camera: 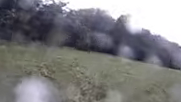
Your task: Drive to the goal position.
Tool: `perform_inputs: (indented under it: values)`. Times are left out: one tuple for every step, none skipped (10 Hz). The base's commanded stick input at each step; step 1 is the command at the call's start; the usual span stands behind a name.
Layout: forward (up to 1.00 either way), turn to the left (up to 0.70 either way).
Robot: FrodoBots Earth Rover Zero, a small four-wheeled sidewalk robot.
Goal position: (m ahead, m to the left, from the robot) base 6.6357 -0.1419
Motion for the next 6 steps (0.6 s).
perform_inputs:
  values:
    - [0.85, -0.34]
    - [0.85, -0.34]
    - [0.85, -0.34]
    - [0.85, -0.34]
    - [0.85, -0.34]
    - [0.85, -0.34]
